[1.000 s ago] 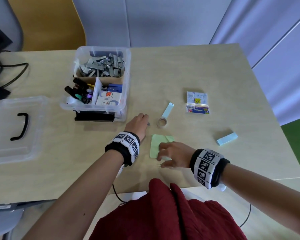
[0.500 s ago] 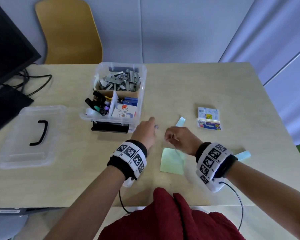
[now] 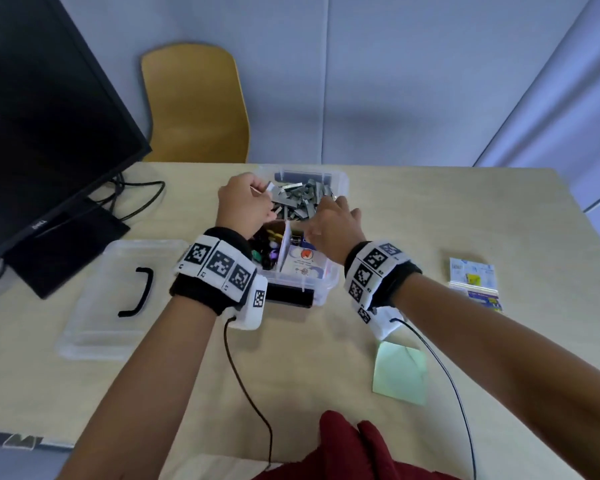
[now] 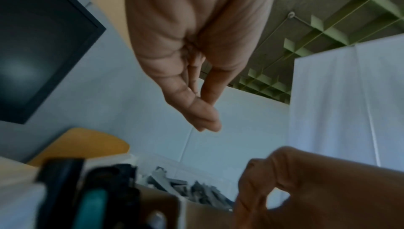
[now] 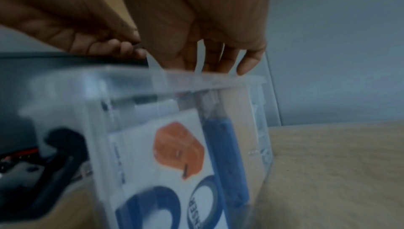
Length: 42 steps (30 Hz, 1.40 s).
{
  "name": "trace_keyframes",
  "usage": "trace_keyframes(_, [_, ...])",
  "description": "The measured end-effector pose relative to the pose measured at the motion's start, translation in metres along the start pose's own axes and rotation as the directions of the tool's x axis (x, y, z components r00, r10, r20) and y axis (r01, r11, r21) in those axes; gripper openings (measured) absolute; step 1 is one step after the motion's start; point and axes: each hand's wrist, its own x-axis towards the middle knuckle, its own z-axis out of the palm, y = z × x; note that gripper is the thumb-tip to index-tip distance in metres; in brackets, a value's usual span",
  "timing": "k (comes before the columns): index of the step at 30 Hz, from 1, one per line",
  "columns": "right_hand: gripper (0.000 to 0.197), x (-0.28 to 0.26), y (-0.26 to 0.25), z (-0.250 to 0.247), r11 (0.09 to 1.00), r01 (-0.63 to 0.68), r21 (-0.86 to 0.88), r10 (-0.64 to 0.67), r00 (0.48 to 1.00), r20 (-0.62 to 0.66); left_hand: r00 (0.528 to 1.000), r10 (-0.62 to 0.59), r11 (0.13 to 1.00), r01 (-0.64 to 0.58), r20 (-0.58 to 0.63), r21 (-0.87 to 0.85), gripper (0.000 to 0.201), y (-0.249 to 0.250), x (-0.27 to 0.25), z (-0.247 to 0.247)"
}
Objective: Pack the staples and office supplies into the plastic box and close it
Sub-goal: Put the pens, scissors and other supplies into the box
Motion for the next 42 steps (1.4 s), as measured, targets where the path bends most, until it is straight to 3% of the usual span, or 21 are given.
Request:
trace_keyframes(10, [0.022,0.009,-0.005,0.017,0.989,0.084,-0.122,-0.085,0.996,-0.002,0.992,0.000,0.973,-0.029,0.128,0.229,0.012,0.008,0.053,0.004])
trace_keyframes(17, [0.020,0.004,0.000,0.019,0.993,0.112,-0.029,-0.114,0.990,-0.087,0.935,-0.022,0.893,-0.142,0.355,0.428,0.019,0.025,0.071,0.020])
trace_keyframes(22, [0.022,0.002,0.002,0.024,0.996,0.084,-0.027,-0.087,0.988,-0.128,0.926,0.008,0.867,-0.195,0.378,0.459,0.020,0.030,0.069,0.025])
trace_keyframes(26, [0.028,-0.006,0.001,0.030,0.986,0.124,0.115,-0.097,0.971,-0.217,0.925,0.108,0.850,-0.276,0.365,0.448,0.027,0.034,0.059,0.024])
trace_keyframes(31, [0.040,-0.034,0.025,0.032,0.905,0.187,0.381,-0.081,0.957,-0.277,0.918,0.229,0.903,-0.325,0.323,0.281,0.025,0.046,0.034,0.034])
trace_keyframes(35, [0.045,-0.065,0.073,0.030,0.920,0.044,0.389,0.063,0.964,-0.259,0.893,0.309,0.904,-0.383,0.328,0.189,0.022,0.052,0.004,0.059])
trace_keyframes(37, [0.037,-0.078,0.101,0.028,0.917,-0.055,0.394,0.159,0.959,-0.237,0.874,0.323,0.906,-0.397,0.362,0.150,0.021,0.052,-0.013,0.079])
trace_keyframes(39, [0.025,-0.092,0.125,0.022,0.907,-0.171,0.384,0.258,0.948,-0.187,0.849,0.308,0.905,-0.401,0.430,0.143,0.021,0.050,-0.029,0.100])
trace_keyframes(42, [0.022,-0.115,0.156,0.016,0.882,-0.334,0.333,0.385,0.918,-0.097,0.819,0.219,0.912,-0.365,0.530,0.186,0.023,0.045,-0.048,0.135])
